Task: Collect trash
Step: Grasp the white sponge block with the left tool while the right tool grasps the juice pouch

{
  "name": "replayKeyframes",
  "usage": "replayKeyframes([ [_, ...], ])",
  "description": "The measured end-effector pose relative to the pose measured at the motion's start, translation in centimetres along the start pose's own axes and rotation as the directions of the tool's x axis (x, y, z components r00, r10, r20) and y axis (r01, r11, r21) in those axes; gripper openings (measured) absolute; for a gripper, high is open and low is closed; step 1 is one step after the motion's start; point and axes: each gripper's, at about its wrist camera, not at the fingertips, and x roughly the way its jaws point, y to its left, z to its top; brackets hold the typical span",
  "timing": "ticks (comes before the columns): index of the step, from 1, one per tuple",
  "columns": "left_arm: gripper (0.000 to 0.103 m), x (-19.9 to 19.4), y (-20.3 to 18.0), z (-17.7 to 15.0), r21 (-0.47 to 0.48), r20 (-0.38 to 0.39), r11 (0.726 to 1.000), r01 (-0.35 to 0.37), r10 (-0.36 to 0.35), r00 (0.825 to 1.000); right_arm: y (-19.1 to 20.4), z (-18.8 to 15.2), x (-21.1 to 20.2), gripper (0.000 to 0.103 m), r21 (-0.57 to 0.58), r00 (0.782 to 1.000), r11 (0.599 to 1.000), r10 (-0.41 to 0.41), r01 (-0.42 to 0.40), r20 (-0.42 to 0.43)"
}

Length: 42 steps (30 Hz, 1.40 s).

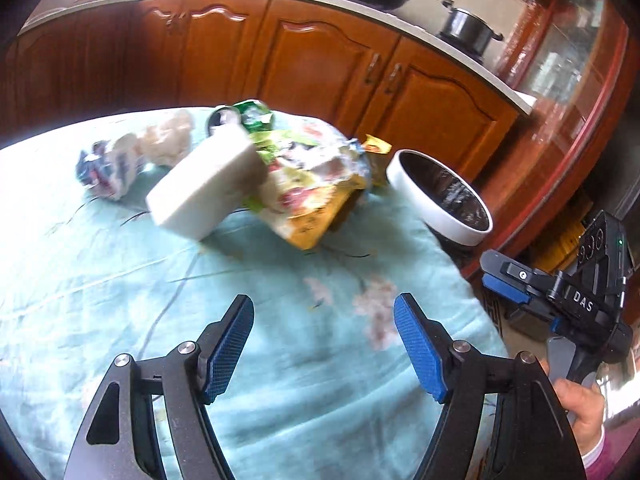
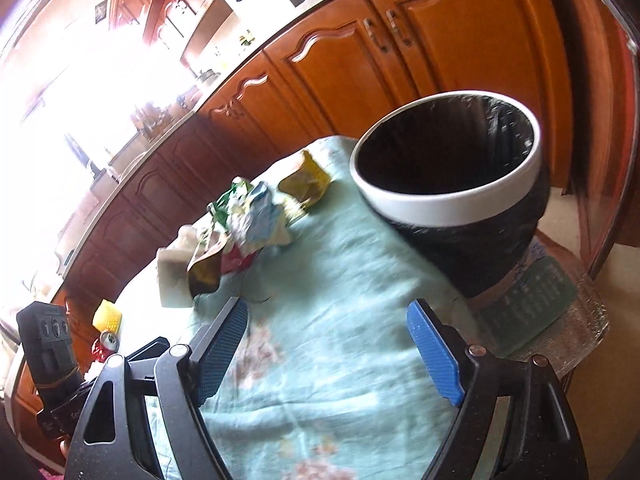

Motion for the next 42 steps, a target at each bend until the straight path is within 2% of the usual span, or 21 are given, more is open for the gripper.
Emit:
replayKeyframes([
  [7,0.072,-2.3,2.6,-0.7,-0.052,0.015,0.997,-0.048,0.049,0.999,3.2,-1.1,1.4,0.084,-0.043,0.998,0.998,0.039,-0.041,-0.040],
  [12,0.072,-2.4,3.3,0.0,-0.031,0.012,0.995,-0.097,0.097,0.995,5.2,-1.2,2.3,0.084,-0.077,0.997,0.996,0.051,-0.056,-0.056],
  [15,0.072,-2.4,4.1,0.6,-0.029,0.006,0.994,-0.103,0.103,0.995,5.7,-0.9,3.0,0.084,-0.075,0.995,0.995,0.066,-0.072,-0.069],
  [23,0.075,-0.7,5.2,3.2,0.061,-0.013,0.993,-0.103,0.104,0.995,7.1,0.0,5.5,0.084,-0.051,0.986,0.990,0.126,-0.132,-0.107],
  [30,0.077,1.2,6.3,5.8,0.135,-0.022,0.986,-0.098,0.102,0.995,6.9,2.0,8.4,0.082,0.041,0.975,0.980,0.196,-0.193,-0.106],
  [33,0.078,2.6,6.5,6.6,0.159,-0.039,0.985,-0.072,0.079,0.996,6.8,3.0,9.8,0.073,0.087,0.964,0.969,0.241,-0.232,-0.112],
  [36,0.078,3.9,6.8,7.1,0.168,-0.050,0.985,-0.049,0.058,0.997,7.0,3.6,11.4,0.056,0.113,0.956,0.962,0.264,-0.250,-0.132],
  [37,0.077,4.2,6.9,7.2,0.166,-0.053,0.985,-0.044,0.054,0.997,7.1,3.7,11.9,0.044,0.119,0.952,0.960,0.269,-0.254,-0.143],
  [38,0.075,4.5,7.0,7.2,0.165,-0.057,0.986,-0.029,0.039,0.998,7.0,3.8,12.4,0.038,0.122,0.949,0.958,0.276,-0.259,-0.152],
  [40,0.054,4.6,6.8,7.2,0.171,-0.049,0.985,-0.007,0.016,0.999,7.1,3.8,12.7,0.032,0.128,0.943,0.953,0.292,-0.274,-0.160],
  [41,0.040,4.7,6.8,7.1,0.176,-0.060,0.984,0.010,0.001,0.998,7.2,3.7,12.6,0.022,0.122,0.943,0.954,0.291,-0.274,-0.158],
  [42,0.040,4.6,6.6,6.9,0.179,-0.057,0.984,0.009,0.001,0.998,7.3,3.6,12.4,0.023,0.115,0.944,0.954,0.293,-0.277,-0.155],
])
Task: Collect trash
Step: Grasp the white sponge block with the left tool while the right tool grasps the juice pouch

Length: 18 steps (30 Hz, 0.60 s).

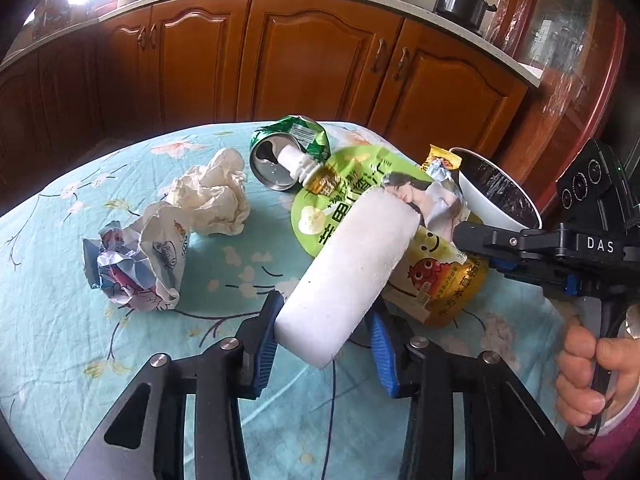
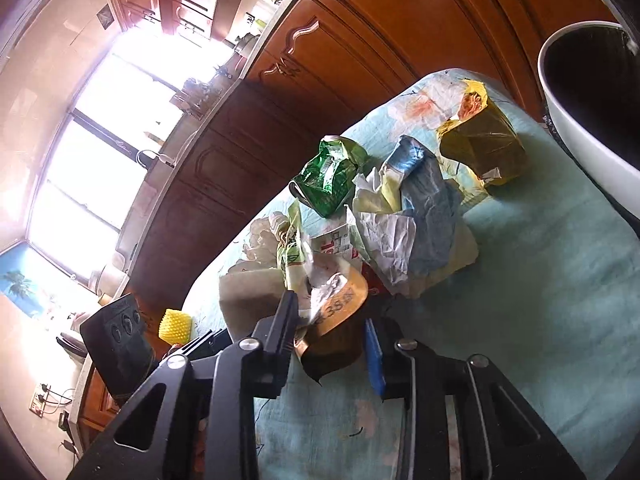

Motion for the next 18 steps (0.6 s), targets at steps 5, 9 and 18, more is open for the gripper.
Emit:
replayKeyframes([
  [5,0.037,-2.1,-0.6,-1.0,0.004,0.046,1.000,-0.015,0.015,0.999,0.9,-1.3,-1.4,0.022,-0.050,1.000,0.999,0.000,0.001,0.005],
  [9,0.037,-4.3,-0.5,-1.9,-0.058,0.071,0.998,-0.006,0.010,0.997,1.8,-2.5,-3.9,0.014,-0.094,0.999,0.996,0.001,0.002,0.034],
  [18,0.037,-6.7,-1.8,-3.1,-0.109,0.094,0.994,0.001,0.009,0.995,0.5,-5.7,-7.7,0.013,-0.189,0.995,0.977,-0.100,0.098,-0.002],
])
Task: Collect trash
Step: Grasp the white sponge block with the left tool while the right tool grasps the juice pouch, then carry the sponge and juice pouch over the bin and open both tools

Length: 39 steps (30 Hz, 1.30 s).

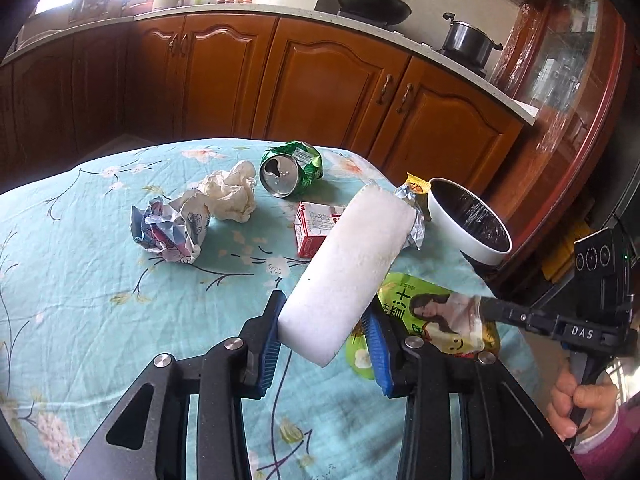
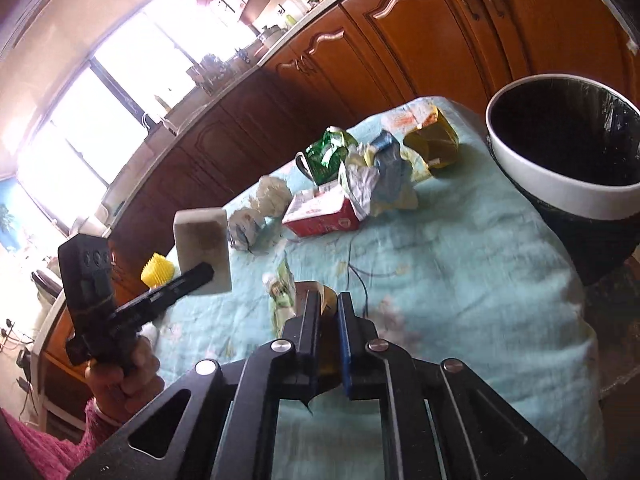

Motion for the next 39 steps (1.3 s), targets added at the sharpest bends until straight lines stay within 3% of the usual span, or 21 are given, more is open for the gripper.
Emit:
replayKeyframes([
  [3,0.037,-0.1,-0.3,-0.3,-0.008,-0.014,1.000,-0.001,0.000,1.000,-0.8,-0.9,0.2,0.019,0.010,0.998,1.000,0.010,-0.009,-0.059],
  [8,0.037,-0.4,-0.5,-0.6,-0.011,-0.024,1.000,-0.006,0.006,1.000,-0.8,0.1,1.7,0.063,-0.056,0.996,0.998,0.022,-0.026,-0.084],
  [9,0.037,-0.6,-0.6,-0.6,-0.010,-0.022,1.000,-0.008,0.007,1.000,-0.8,0.5,2.4,0.067,-0.080,0.995,0.996,0.020,-0.028,-0.100],
  [16,0.037,-1.3,-0.4,-0.8,-0.017,-0.028,1.000,-0.018,0.017,0.999,0.5,2.6,7.5,0.068,-0.241,0.967,0.969,-0.013,-0.050,-0.254],
  [17,0.037,-1.3,-0.3,-0.8,-0.018,-0.027,1.000,-0.020,0.019,0.999,0.9,2.6,7.8,0.067,-0.255,0.961,0.965,-0.015,-0.058,-0.276],
  [19,0.037,-1.3,-0.3,-0.7,-0.019,-0.027,1.000,-0.020,0.019,0.999,1.8,2.4,8.1,0.035,-0.305,0.957,0.951,-0.050,-0.041,-0.286],
  [24,0.037,-0.8,-0.8,-0.3,-0.010,-0.034,1.000,-0.009,0.009,0.999,3.0,0.7,6.2,0.021,-0.342,0.964,0.939,-0.049,-0.045,-0.262],
  [32,0.037,1.0,-3.9,0.5,0.030,-0.049,0.998,0.052,-0.050,0.998,-2.0,0.4,-0.9,0.013,-0.100,0.997,0.995,-0.025,0.018,-0.067],
  [34,0.037,1.7,-5.0,0.6,0.042,-0.055,0.997,0.066,-0.064,0.996,-3.3,0.6,-2.8,0.000,-0.048,0.999,0.998,-0.038,0.037,-0.010],
  [39,0.037,3.7,-7.7,1.0,0.076,-0.081,0.992,0.097,-0.091,0.993,-4.8,1.3,-5.8,0.000,0.007,0.992,0.996,-0.084,0.084,0.092],
])
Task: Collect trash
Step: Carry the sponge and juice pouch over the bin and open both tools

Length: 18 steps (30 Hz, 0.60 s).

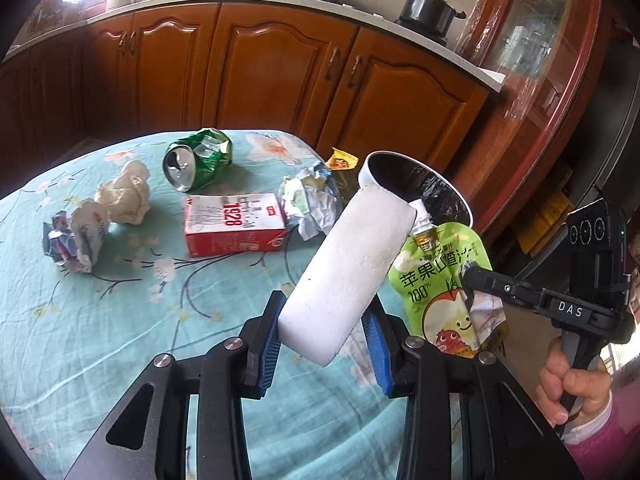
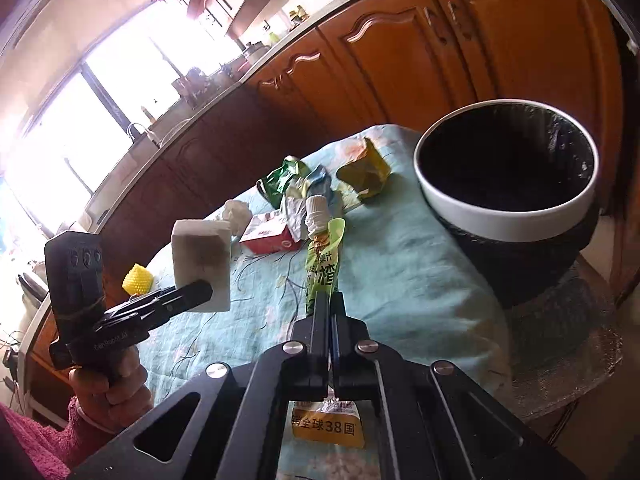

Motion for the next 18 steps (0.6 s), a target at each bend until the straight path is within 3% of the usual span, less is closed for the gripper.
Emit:
replayKeyframes([
  [8,0.037,3.1,-3.6,2.1,0.055,-0.027,0.998,0.017,-0.016,1.000,-1.5,1.5,-3.3,0.000,0.028,0.992,0.998,-0.064,0.061,0.109],
  [18,0.037,7.5,-7.5,5.4,0.110,-0.054,0.994,0.020,-0.014,0.998,-4.6,3.8,-5.9,0.000,0.083,0.960,0.984,-0.174,0.160,0.217],
])
